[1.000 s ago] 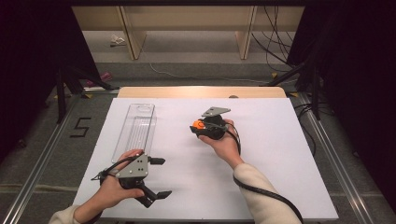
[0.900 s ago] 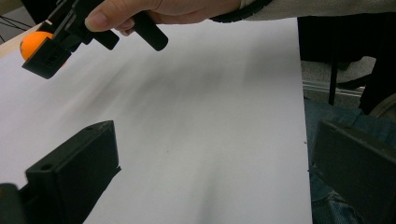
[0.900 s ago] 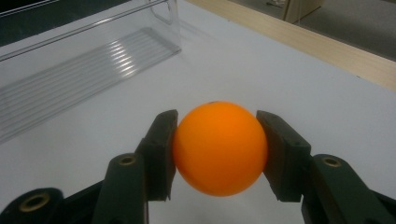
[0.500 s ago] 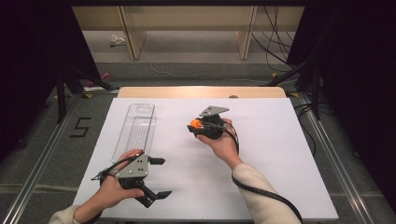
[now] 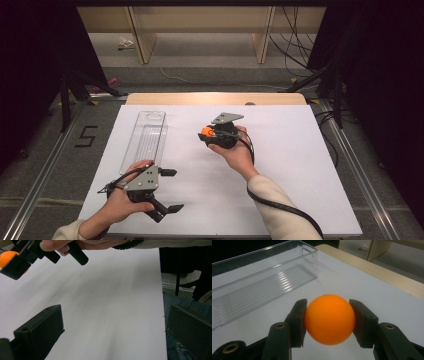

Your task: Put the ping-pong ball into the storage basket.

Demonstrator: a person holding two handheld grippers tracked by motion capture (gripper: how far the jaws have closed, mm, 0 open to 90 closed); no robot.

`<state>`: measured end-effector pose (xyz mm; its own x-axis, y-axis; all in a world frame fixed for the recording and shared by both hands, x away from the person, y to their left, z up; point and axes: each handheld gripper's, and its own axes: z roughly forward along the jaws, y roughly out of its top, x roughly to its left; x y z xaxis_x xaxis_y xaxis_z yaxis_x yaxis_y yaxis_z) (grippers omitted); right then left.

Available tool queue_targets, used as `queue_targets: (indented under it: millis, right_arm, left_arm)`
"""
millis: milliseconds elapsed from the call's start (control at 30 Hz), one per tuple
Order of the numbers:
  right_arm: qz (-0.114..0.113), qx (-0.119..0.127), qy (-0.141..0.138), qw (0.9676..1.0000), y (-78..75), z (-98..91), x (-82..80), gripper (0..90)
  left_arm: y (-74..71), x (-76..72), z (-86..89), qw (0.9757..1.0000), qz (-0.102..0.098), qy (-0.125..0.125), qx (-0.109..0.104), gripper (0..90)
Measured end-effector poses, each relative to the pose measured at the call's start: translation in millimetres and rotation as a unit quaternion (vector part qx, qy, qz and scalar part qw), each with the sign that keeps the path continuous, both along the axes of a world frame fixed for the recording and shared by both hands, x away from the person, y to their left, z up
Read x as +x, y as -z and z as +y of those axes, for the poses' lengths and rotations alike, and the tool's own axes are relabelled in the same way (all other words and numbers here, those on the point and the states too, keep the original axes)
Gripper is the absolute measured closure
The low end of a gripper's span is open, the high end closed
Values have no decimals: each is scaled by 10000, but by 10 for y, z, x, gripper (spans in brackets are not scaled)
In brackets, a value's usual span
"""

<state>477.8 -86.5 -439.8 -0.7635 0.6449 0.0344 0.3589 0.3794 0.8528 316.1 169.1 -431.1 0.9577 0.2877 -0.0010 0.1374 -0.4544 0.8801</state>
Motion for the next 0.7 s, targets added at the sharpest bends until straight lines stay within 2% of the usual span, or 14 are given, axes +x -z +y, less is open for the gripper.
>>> queue_targets:
  millis: [700]
  right_arm:
    - [-75,55,-140,9999,-80,94,-50,515]
  left_arm:
    - [0,1,-1,10000,1,4,1,7]
